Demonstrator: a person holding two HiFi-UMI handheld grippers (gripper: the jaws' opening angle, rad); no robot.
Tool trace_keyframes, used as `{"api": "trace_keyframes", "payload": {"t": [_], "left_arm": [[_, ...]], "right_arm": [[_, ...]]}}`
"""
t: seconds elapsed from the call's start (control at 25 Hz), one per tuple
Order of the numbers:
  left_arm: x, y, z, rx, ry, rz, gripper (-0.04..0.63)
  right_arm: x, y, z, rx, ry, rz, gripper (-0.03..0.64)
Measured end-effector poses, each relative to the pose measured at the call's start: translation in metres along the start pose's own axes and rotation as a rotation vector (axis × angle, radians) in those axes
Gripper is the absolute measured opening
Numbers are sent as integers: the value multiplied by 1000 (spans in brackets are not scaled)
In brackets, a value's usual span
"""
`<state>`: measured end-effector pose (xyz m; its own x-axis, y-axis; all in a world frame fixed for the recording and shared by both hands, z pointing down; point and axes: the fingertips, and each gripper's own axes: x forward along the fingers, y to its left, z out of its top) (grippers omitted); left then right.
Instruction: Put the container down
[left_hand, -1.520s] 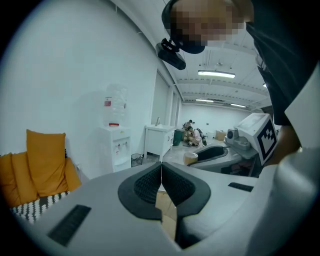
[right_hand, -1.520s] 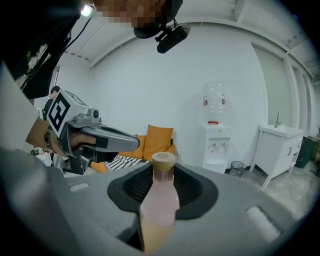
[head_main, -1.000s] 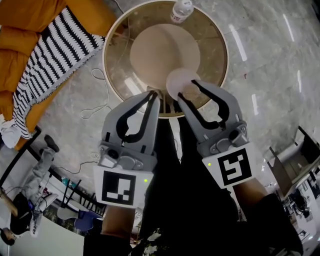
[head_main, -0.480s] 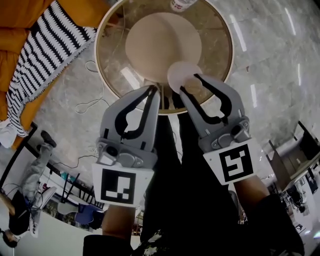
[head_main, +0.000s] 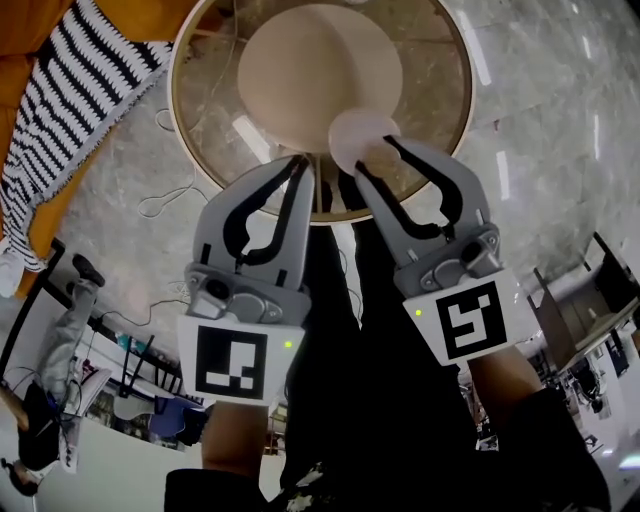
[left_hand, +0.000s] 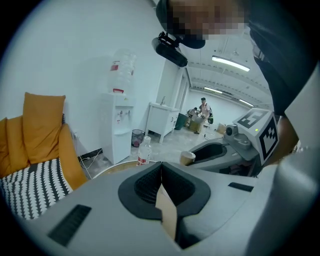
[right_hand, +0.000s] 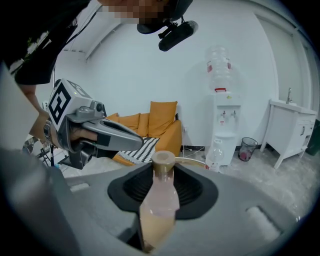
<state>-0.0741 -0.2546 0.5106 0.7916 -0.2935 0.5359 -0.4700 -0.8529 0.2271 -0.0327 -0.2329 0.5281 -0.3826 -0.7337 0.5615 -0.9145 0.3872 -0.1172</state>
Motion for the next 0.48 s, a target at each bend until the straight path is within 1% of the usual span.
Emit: {"api": "trace_keyframes", "payload": {"t": [0.16,0.28,0.48], "left_arm": [[11,3,-16,-10,11,-7,14],[19,7,-26,-2,27,-2,14],[38,11,-38,-18,33,0,14]], "right_arm": [[12,-6,-16,6,20,-14,123],[21,-11,-25,10,31,-22,123],[36,-21,-41,5,48,-24,123]]}}
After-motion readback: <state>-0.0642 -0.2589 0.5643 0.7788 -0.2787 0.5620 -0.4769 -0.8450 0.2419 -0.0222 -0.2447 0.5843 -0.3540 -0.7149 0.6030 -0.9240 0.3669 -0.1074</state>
